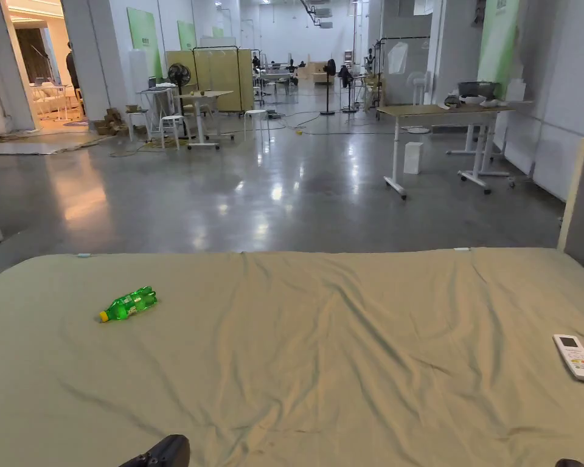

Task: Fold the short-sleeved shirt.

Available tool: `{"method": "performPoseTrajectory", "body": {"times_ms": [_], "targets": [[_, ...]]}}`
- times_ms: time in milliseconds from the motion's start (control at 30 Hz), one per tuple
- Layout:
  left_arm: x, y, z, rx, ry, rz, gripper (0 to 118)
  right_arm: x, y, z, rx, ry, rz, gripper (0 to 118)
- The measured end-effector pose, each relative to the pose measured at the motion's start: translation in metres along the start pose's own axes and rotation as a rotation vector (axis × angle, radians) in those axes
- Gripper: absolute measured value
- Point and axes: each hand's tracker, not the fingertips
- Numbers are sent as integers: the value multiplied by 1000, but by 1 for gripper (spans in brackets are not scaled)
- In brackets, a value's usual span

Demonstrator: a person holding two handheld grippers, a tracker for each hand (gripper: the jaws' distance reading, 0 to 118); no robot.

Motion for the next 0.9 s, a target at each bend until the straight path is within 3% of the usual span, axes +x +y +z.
{"method": "performPoseTrajectory", "body": {"times_ms": [100,133,167,200,233,267,300,367,433,567,667,800,867,900], "targets": [[-28,-13,-10,-63,-21,113,0,2,-7,0,-17,5,-18,0],[-40,-20,-15,-98,-14,147,7,3,-10,0,-25,7,-26,0],[-56,-30,-21,-146,-19,204,23,4,-14,0,-36,9,-40,0],[-71,-40,-29,-212,-36,279,57,4,-18,0,-50,15,-58,0],[-89,-54,-41,-303,-55,389,82,6,-22,0,-75,26,-75,0],[-106,-71,-52,-366,-63,480,100,7,-29,-1,-116,31,-110,0],[-119,-90,-61,-417,-74,593,104,7,-31,-1,-95,27,-92,0],[-150,-130,-72,-454,-110,791,105,9,-41,0,-127,31,-106,0],[-180,-167,-76,-524,-50,876,105,12,-47,1,-154,28,-108,0],[-202,-198,-79,-608,39,849,106,14,-55,4,-204,28,-115,0],[-209,-216,-90,-633,1,877,105,11,-58,3,-238,35,-129,0],[-171,-205,-94,-591,-43,964,105,4,-59,5,-253,25,-96,0],[-187,-231,-110,-577,-100,1049,97,3,-59,6,-256,30,-91,0],[-183,-234,-112,-587,-115,1088,82,2,-59,5,-259,33,-90,0]]}}
